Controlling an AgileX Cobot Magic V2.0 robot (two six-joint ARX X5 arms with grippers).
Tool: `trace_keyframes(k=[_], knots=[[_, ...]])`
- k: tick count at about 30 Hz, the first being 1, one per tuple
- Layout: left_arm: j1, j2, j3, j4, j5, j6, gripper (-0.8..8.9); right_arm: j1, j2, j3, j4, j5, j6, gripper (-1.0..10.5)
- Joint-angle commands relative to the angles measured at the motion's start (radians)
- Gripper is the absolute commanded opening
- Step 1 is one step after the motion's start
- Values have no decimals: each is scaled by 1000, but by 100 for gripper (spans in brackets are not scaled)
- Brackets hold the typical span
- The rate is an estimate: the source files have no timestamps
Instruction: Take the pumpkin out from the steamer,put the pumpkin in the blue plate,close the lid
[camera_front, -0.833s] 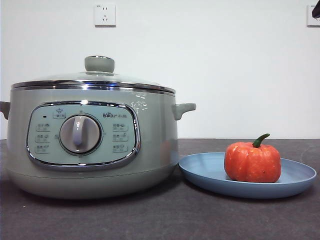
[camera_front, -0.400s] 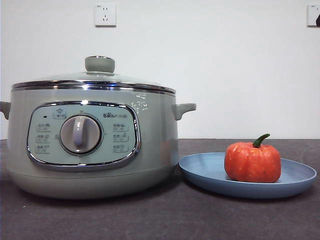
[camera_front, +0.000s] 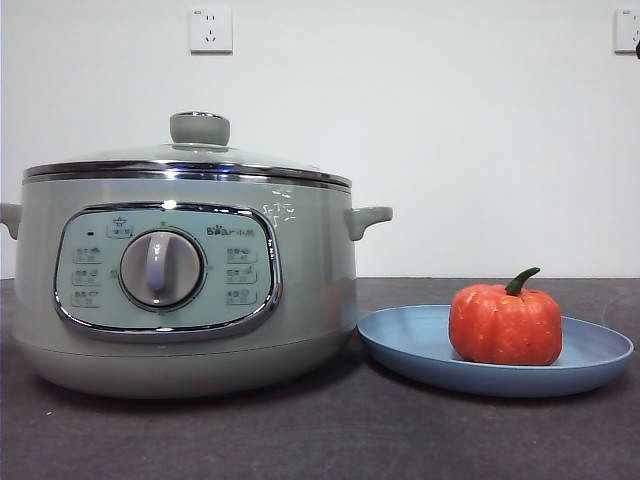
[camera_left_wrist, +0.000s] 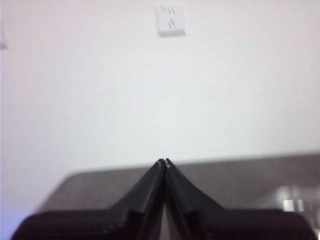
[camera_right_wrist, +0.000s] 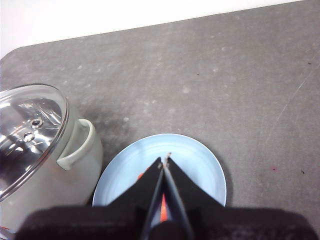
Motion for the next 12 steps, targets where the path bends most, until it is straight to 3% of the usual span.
trace_keyframes(k=[1,12], knots=[[10,-23,-118,8,11,11,-1,1,-1,-7,6,3,10,1],[48,-38,-303,-24,12,8,-1,1,-1,-7,6,3,10,1]])
